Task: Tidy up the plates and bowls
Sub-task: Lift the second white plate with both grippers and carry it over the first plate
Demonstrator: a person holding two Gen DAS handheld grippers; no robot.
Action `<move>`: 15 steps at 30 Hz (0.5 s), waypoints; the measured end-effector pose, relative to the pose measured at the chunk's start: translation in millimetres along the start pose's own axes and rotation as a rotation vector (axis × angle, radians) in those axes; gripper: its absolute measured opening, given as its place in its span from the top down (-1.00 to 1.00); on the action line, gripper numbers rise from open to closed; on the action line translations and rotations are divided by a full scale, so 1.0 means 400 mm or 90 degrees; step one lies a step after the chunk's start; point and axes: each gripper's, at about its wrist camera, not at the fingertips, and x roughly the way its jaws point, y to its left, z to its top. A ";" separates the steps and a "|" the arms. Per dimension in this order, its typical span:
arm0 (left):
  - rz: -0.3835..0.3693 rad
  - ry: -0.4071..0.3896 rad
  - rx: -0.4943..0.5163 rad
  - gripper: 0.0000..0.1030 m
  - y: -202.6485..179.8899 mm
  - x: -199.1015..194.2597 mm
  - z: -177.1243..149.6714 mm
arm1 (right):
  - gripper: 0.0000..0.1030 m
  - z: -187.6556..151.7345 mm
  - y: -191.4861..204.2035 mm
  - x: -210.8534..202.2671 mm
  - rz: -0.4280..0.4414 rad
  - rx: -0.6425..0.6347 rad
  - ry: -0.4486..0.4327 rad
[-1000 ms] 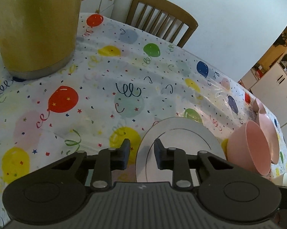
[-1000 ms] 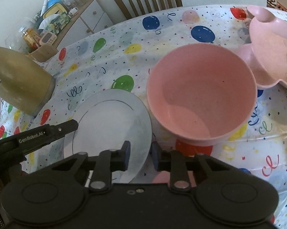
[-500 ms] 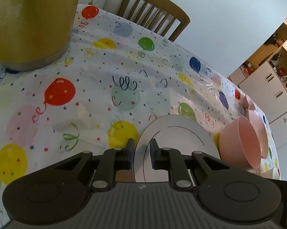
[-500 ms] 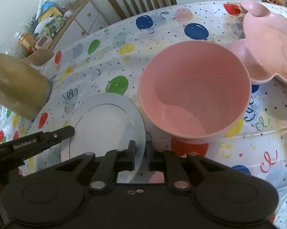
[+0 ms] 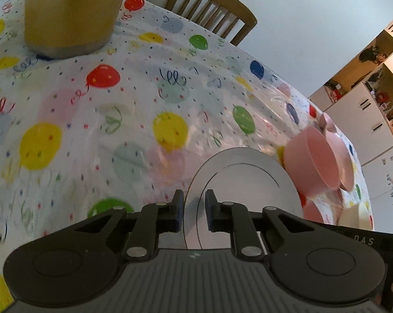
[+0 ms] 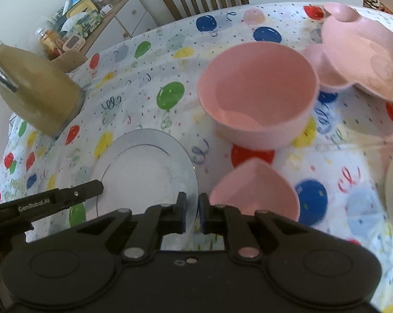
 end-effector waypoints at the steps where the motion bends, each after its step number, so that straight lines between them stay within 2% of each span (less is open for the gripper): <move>1: -0.003 0.000 0.000 0.68 -0.003 -0.010 -0.009 | 0.84 -0.009 -0.003 -0.008 0.001 0.002 0.001; 9: -0.024 -0.002 0.004 0.68 -0.041 -0.083 -0.073 | 0.83 -0.063 -0.022 -0.082 0.012 0.006 -0.007; 15: -0.045 0.006 0.018 0.68 -0.103 -0.118 -0.123 | 0.83 -0.113 -0.060 -0.163 0.009 0.018 -0.014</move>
